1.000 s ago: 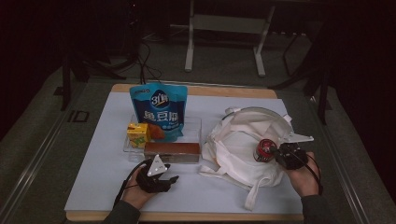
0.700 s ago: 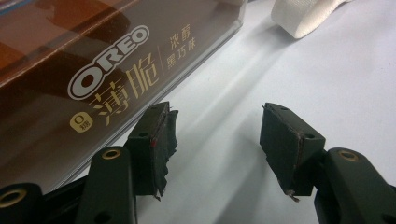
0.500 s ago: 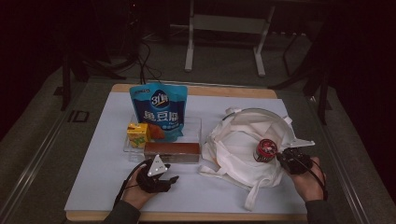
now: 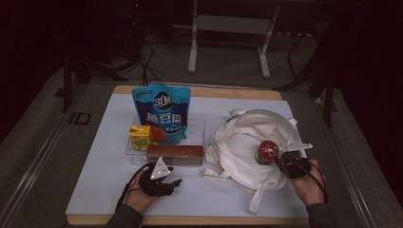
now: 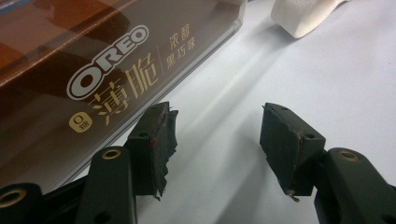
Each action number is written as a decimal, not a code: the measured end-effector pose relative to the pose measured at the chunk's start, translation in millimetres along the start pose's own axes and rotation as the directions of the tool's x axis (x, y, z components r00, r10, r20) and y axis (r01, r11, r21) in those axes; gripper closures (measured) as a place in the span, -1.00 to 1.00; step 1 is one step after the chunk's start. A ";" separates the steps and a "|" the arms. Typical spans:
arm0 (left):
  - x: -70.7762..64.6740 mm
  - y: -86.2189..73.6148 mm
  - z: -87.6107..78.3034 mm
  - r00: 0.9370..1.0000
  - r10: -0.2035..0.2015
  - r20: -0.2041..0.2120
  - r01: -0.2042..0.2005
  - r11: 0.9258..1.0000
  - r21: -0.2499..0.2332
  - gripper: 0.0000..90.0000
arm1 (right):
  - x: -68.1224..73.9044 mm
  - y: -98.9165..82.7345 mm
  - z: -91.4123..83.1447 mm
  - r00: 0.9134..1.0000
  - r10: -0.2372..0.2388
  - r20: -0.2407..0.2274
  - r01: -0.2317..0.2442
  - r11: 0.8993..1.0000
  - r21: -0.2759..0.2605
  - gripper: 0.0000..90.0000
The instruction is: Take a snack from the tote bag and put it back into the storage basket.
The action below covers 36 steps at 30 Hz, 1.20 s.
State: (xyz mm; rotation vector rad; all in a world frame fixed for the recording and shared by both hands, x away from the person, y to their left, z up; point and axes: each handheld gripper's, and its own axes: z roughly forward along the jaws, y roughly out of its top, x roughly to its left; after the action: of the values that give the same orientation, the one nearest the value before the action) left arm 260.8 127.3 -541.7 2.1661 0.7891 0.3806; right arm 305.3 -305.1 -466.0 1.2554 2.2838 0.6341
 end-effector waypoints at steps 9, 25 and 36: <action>0.3 0.0 -0.1 1.000 -0.001 0.002 0.001 1.000 -0.001 -0.03 | 10.8 9.4 7.2 0.999 -0.037 -0.032 0.037 0.999 0.003 0.94; -0.2 0.2 0.3 1.000 0.001 0.000 -0.001 1.000 0.003 -0.04 | -6.9 36.0 -5.6 0.997 0.054 -0.060 -0.057 0.997 -0.048 -0.25; -0.2 0.3 0.4 1.000 0.002 0.002 -0.002 1.000 0.005 -0.04 | -10.0 51.6 22.2 0.994 0.083 -0.071 -0.082 0.997 0.017 -0.50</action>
State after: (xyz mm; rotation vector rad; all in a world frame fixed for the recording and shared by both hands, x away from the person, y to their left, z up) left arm 260.9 126.8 -541.8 2.1714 0.7873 0.3781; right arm 356.8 -285.2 -451.5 1.3595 2.3081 0.7043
